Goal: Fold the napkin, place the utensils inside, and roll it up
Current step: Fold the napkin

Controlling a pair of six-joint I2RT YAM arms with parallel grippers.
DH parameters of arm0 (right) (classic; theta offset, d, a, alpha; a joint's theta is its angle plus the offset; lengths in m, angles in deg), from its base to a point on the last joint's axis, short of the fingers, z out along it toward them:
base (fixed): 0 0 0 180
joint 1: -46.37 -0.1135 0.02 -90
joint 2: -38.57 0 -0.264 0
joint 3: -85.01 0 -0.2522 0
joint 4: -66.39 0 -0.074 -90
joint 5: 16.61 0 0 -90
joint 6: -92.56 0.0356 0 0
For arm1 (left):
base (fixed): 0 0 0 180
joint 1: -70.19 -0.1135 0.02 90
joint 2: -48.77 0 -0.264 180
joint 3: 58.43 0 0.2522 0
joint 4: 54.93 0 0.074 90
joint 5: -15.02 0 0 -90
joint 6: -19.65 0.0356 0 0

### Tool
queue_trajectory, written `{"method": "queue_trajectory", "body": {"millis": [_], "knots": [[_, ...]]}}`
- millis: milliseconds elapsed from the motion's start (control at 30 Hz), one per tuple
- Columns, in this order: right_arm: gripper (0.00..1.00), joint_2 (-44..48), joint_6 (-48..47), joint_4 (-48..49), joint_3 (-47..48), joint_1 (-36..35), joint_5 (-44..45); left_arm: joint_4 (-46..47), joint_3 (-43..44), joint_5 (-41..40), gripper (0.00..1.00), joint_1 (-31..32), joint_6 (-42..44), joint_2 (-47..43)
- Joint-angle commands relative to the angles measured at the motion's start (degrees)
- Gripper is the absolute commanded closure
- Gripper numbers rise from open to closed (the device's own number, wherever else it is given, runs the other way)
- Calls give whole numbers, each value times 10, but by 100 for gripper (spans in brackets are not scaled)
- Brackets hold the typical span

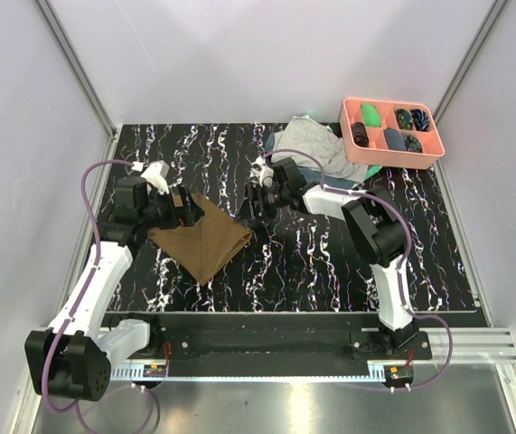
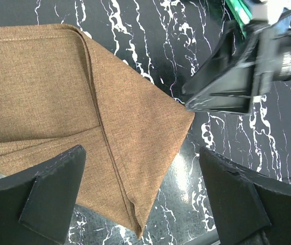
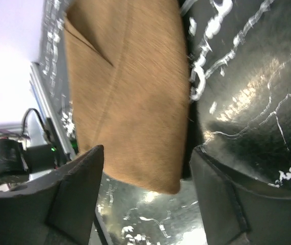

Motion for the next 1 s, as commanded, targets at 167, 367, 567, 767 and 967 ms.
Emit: {"method": "queue_trajectory", "body": {"millis": [167, 367, 567, 767, 967], "knots": [[44, -46, -14, -14, 11, -4, -68, 26, 3, 20, 4, -4, -1, 5], [47, -52, -10, -13, -2, -4, -93, 27, 3, 22, 4, -4, -2, 5], [51, -58, -4, -14, -8, -5, -101, 26, 3, 22, 4, -4, -2, 6], [59, -62, -2, -13, -16, -5, -95, 28, 3, 24, 4, -4, -3, 8], [76, -50, 8, -13, -34, -5, -65, 28, 1, 22, 4, -4, -4, 10]]}}
